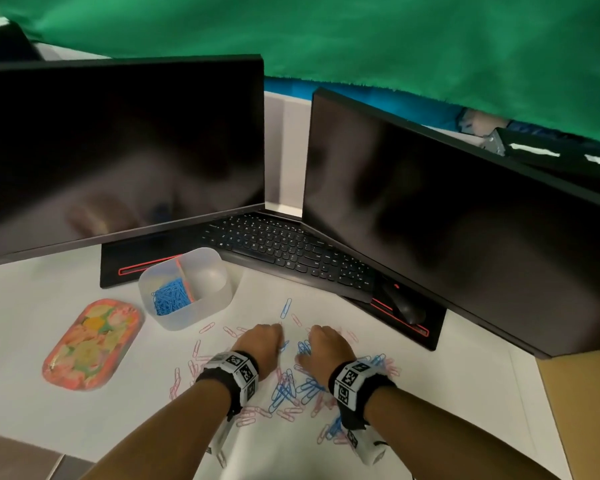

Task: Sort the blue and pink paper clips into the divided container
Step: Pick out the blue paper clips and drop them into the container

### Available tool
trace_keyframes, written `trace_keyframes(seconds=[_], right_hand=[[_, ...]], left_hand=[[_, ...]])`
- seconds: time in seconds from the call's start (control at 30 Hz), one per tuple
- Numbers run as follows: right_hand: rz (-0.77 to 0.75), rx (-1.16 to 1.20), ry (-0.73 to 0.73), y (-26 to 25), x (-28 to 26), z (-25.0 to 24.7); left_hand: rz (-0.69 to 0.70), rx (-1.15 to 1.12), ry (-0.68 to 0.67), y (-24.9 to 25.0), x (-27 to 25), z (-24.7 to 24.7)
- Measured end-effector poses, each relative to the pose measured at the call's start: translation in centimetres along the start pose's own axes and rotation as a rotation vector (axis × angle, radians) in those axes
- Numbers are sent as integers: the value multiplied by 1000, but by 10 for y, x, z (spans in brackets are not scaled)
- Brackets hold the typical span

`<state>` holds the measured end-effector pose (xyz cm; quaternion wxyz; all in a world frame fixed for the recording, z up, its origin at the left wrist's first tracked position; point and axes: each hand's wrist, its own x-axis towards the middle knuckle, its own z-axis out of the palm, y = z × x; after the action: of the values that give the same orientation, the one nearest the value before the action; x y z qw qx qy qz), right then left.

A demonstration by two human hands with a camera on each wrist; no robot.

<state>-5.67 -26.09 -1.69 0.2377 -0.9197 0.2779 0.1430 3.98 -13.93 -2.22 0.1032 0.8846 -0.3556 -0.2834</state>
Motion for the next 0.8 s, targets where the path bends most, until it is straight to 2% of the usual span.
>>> trace_keyframes(seconds=[0.37,0.63,0.73,0.8], right_hand=[[26,85,-79,-13,18,5],[205,834,-200,-3,23,-29],[200,1100,-262,-8,18,-37],[187,1192,-285,-14,15,-40]], left_hand=[[1,-161,26,-12,-7,-2],[-40,-456,122,-28,-16,-25],[-49,-570,147,-32,-20,-33],[-53,-640,161,-33,-25,-38]])
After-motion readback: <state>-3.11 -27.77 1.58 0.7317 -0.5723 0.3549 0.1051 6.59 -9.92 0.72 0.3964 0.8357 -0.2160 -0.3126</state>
